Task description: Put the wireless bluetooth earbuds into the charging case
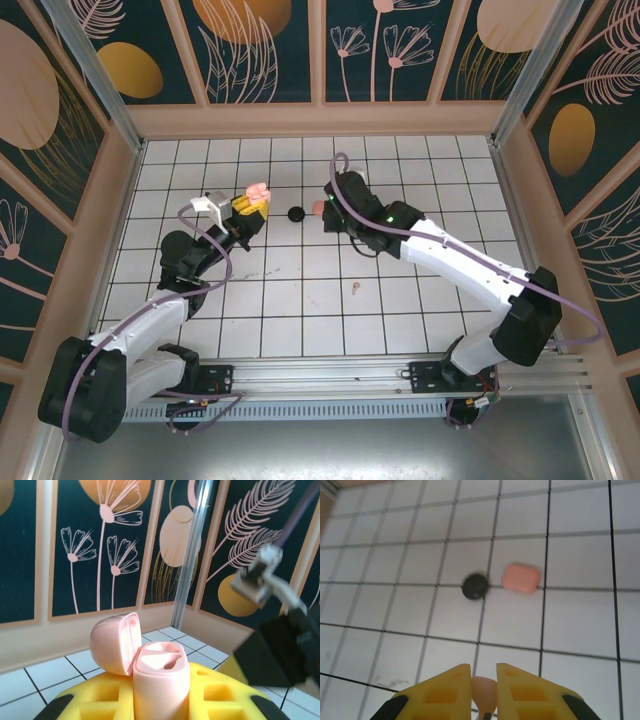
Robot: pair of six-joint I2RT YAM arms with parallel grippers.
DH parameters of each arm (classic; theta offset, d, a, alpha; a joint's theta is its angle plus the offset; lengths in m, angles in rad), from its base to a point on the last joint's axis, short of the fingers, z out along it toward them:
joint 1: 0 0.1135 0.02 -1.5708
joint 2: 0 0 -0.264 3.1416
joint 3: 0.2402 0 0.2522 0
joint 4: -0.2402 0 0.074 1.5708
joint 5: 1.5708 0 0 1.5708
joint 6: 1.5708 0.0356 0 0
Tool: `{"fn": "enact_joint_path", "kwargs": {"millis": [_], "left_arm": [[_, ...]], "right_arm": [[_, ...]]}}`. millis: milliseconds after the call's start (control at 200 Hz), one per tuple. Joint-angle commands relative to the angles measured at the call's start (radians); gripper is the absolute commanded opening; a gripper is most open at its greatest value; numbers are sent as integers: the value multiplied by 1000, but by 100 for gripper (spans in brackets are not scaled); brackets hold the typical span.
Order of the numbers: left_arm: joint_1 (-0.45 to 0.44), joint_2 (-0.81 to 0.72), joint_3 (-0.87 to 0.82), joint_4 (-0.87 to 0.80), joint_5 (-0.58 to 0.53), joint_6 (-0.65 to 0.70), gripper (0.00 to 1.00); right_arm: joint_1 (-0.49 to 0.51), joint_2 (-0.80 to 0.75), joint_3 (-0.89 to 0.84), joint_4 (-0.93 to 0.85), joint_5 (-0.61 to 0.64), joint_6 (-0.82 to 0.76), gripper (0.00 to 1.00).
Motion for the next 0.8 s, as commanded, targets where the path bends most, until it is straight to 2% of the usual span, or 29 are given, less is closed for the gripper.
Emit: {"fn": "enact_joint_path", "kwargs": {"millis": [0, 315, 515, 796], "left_arm": [[-17, 7, -27, 124, 55, 103, 0], [-88, 70, -8, 140, 124, 232, 0], [-121, 138, 63, 168, 204, 228, 0], [-127, 183, 103, 241, 277, 169, 0]], "right_arm": [[-3, -39, 100, 15, -18, -115, 15], [45, -48, 198, 134, -113, -314, 15], [87, -92, 140, 216, -153, -415, 15], [105, -183, 31, 307, -211, -476, 15]]}}
